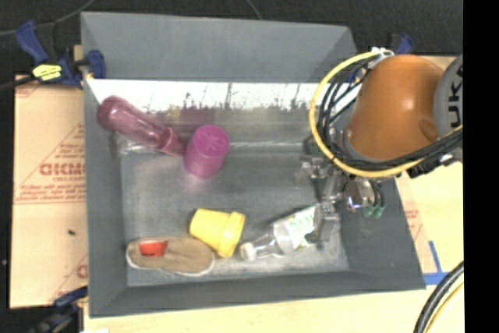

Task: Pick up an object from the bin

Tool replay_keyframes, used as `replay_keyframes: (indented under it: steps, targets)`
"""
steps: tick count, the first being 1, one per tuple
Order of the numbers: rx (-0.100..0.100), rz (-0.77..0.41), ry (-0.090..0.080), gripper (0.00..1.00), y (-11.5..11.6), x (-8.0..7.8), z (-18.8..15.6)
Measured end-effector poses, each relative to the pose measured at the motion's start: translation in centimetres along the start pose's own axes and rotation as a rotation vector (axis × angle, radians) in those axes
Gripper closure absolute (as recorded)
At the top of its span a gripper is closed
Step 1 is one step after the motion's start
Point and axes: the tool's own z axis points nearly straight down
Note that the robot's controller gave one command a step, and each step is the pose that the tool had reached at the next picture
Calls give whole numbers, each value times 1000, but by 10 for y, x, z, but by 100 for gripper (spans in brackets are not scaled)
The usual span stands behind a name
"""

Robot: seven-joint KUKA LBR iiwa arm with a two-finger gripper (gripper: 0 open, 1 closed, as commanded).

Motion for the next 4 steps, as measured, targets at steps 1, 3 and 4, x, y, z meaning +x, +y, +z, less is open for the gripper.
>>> replay_keyframes:
  steps: [1, 3, 4]
  targets:
    - [1, -2, -6, 0, 0, -1, -4]
    - [3, -345, -9, 0, -7, -5, 51]
    - [1, -308, -8, 0, -25, -4, 75]
